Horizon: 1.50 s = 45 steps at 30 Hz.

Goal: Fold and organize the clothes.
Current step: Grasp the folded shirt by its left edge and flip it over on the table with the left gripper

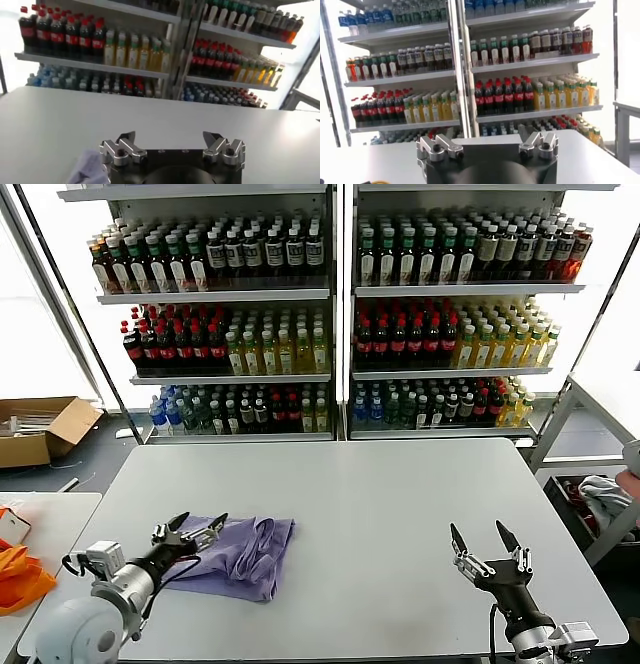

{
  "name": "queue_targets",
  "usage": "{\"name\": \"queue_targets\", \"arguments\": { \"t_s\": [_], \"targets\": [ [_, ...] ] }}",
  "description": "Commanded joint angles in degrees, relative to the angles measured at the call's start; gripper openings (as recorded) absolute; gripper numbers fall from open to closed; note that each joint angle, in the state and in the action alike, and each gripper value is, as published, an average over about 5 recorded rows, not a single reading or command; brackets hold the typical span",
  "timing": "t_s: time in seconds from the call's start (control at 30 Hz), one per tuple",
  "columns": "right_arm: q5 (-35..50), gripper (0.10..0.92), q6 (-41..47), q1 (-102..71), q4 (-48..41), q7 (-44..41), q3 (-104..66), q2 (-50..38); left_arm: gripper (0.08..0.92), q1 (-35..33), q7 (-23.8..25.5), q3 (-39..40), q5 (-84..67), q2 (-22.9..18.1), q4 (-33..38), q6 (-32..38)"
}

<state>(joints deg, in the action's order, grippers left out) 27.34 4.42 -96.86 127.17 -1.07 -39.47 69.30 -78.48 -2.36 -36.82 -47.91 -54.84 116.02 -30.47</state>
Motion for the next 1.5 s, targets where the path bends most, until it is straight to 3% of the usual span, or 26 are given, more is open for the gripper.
{"name": "queue_targets", "arguments": {
  "t_s": [0.03,0.27,0.83,1.13,1.5],
  "targets": [
    [-0.2,0.823,0.0,0.0,0.0,0.1,0.3,0.1,0.823,2.2,3.0,-6.6,-0.9,3.8,-15.0,-0.3],
    [-0.3,0.823,0.3,0.3,0.3,0.2,0.7,0.2,0.823,3.5,3.7,-1.9,4.3,0.9,-18.2,1.0],
    [-0.1,0.823,0.2,0.2,0.5,0.0,0.7,0.3,0.815,1.9,3.5,3.6,8.9,-3.6,-15.7,0.6],
    [0.2,0.823,0.0,0.2,0.5,-0.1,0.4,0.0,0.585,1.0,2.9,3.7,8.8,-6.0,-14.4,2.0],
    [1.8,0.823,-0.8,1.2,-1.2,-0.4,0.8,-1.3,0.265,-0.7,0.6,-0.7,7.2,-5.6,-11.9,4.2]
  ]
}}
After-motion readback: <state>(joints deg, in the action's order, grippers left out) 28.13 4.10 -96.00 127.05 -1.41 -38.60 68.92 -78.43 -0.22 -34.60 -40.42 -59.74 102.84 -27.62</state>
